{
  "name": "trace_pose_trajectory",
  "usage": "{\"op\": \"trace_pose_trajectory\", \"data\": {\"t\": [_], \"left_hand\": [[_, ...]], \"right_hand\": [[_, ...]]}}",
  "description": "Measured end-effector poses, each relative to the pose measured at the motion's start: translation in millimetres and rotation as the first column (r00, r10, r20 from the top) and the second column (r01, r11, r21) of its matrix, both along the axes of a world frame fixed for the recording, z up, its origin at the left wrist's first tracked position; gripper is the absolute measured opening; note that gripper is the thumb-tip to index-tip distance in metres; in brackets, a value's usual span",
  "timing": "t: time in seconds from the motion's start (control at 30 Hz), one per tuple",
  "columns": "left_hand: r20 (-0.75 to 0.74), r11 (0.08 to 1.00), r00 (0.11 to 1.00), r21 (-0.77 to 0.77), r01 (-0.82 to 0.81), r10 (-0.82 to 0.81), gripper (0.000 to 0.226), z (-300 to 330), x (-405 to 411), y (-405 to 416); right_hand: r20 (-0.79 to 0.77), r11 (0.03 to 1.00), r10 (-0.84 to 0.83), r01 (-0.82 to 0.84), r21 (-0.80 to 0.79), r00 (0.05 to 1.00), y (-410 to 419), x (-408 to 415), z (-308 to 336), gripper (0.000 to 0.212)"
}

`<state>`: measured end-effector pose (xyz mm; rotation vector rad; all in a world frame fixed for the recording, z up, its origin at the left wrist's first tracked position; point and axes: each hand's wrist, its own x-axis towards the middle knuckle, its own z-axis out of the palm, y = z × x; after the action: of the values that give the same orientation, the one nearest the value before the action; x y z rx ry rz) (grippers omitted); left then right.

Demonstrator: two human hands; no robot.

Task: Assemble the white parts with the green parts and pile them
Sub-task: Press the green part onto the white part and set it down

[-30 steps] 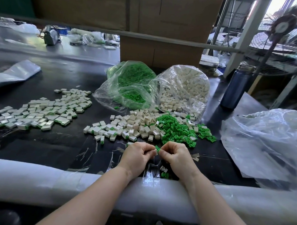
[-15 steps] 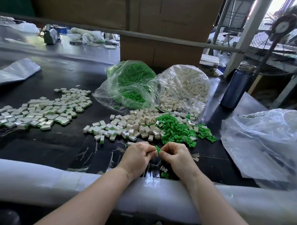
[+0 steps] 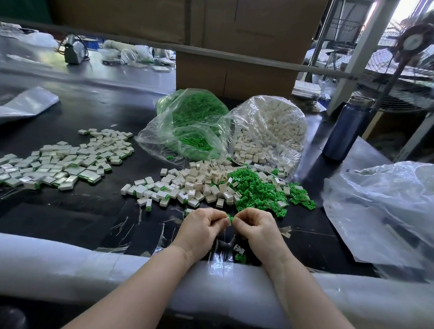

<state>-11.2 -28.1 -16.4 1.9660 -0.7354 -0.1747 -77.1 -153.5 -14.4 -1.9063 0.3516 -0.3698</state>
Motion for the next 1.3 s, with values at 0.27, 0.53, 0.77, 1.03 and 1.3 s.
{"op": "trace_pose_trajectory", "data": {"t": [0.27,0.53,0.77,1.03,1.3], "left_hand": [[-0.092,0.998,0.995,-0.061,0.028,-0.033,0.015,-1.3,2.2,-1.3],[-0.074,0.998,0.996,-0.047,0.041,-0.044,0.015,-1.5,2.3,-0.4],[-0.084,0.996,0.994,-0.056,0.068,-0.072,0.013,-0.8,2.1,0.7],[-0.034,0.996,0.996,-0.003,0.086,-0.086,0.014,-1.0,0.3,2.7],[0.095,0.987,0.987,0.111,0.118,-0.129,0.015,0.0,-1.9,1.9]], "right_hand": [[0.053,0.991,0.000,-0.007,0.132,0.999,0.5,-1.2,2.6,0.018],[0.043,0.995,-0.020,0.015,0.095,0.999,-1.2,-0.4,-1.4,0.020],[0.033,0.999,-0.015,0.014,0.049,0.999,0.4,-1.2,1.2,0.020],[-0.031,0.999,0.033,-0.032,0.031,0.999,0.9,-4.2,4.3,0.022],[-0.044,0.996,0.073,-0.071,0.045,0.996,-0.4,-5.7,4.6,0.020]]}}
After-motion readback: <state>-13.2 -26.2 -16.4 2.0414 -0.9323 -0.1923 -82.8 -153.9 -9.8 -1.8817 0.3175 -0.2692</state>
